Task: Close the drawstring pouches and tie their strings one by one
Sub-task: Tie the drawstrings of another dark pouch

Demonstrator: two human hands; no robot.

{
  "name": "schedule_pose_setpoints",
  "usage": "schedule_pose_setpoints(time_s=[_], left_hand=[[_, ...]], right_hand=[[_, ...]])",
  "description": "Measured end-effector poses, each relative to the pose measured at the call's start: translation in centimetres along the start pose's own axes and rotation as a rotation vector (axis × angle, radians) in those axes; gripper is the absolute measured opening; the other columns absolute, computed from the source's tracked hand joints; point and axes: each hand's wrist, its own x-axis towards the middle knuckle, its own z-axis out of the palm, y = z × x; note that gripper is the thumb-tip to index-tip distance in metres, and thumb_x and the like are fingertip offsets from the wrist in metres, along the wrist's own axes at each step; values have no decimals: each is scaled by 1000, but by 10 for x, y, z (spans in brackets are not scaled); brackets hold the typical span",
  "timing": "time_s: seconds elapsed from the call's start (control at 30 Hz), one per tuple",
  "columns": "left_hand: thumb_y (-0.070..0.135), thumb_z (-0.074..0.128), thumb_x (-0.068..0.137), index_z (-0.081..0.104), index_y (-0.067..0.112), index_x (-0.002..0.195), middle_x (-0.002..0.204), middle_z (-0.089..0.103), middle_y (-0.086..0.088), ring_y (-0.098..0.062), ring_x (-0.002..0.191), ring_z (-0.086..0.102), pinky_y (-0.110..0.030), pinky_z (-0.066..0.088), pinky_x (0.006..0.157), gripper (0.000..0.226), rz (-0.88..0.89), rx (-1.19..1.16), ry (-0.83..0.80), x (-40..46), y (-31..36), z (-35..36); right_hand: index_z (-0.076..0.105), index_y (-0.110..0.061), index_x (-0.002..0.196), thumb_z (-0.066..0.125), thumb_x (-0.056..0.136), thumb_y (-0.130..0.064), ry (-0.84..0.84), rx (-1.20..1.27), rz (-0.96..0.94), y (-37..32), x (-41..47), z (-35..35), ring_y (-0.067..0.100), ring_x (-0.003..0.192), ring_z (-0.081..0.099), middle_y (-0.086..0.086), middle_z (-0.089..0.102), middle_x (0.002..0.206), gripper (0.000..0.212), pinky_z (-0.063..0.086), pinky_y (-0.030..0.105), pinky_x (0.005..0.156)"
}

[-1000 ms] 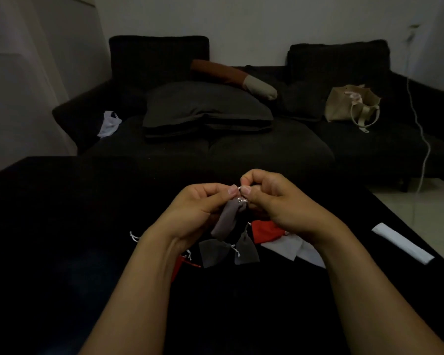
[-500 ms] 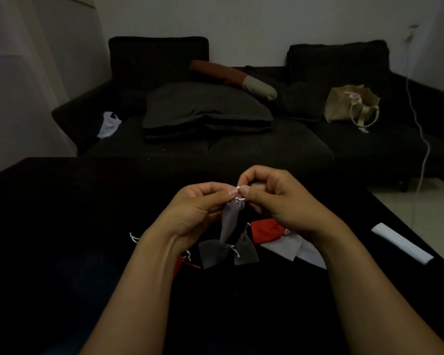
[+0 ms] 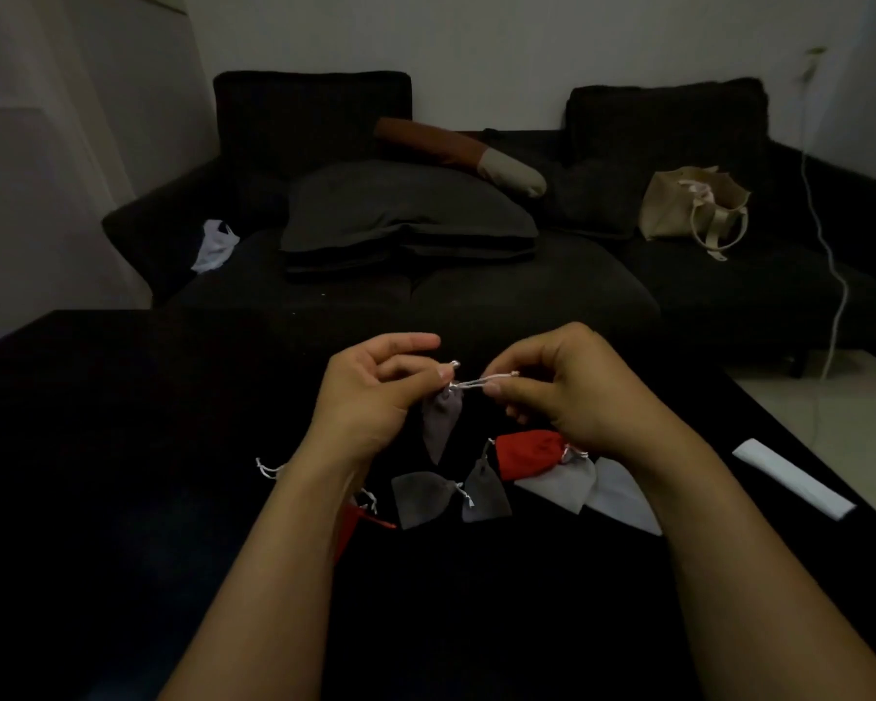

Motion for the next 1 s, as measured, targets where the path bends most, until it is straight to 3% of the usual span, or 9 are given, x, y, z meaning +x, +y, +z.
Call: schedule_pose_setpoints(time_s=[0.13,0.23,0.43,0.53,0.73,0.9,1.0], left_hand=[[0,75,81,66,16,110,76,75,-1,-11,75,73,-20,56,73,35,180,259,-38,-2,-3,2],[0,74,82,66,14,112,79,74,-3,-13,75,73,-22,58,73,34,211,343,-75,-3,-3,3],[-2,72,82,66,9,111,83,74,-11,-15,82,74,-18,57,76,31,155,360,-262,-7,3,5],[-2,71,83,65,13,115,86,75,-7,-14,86,74,-25,58,80,36,92,372,-342,-7,1,3],[-4,73,79,64,12,117,77,73,-4,-15,84,73,-21,55,79,43,55,178,-397,-8,3,4],[5,72,74,62,13,115,79,75,-2,-13,79,73,-19,54,73,43,73,-72,-288,-7,2,8],[3,71,77,61,13,118,80,74,-2,-13,79,72,-20,54,73,42,97,-103,-240,-4,0,8]], right_hand=[[78,-27,90,74,85,-23,45,-195,-124,-5,1,4,-4,84,66,-10,74,84,8,48,10,76],[79,-25,93,75,84,-20,41,-205,-152,-8,2,6,-1,86,66,-10,73,87,11,50,15,80],[79,-20,91,75,84,-16,32,26,-117,-8,-2,10,3,84,71,-7,76,84,10,58,24,78],[78,-16,91,74,85,-14,-29,145,-23,-4,-3,9,10,83,73,1,76,84,8,57,27,76],[75,-1,92,71,83,-4,9,462,53,-1,-7,10,13,77,72,9,75,83,10,54,19,67],[72,-7,87,70,78,-15,63,685,134,-2,-3,17,10,59,60,4,68,71,12,47,19,54],[70,-8,85,66,86,-7,77,741,145,0,0,21,10,59,60,5,68,69,4,45,18,52]])
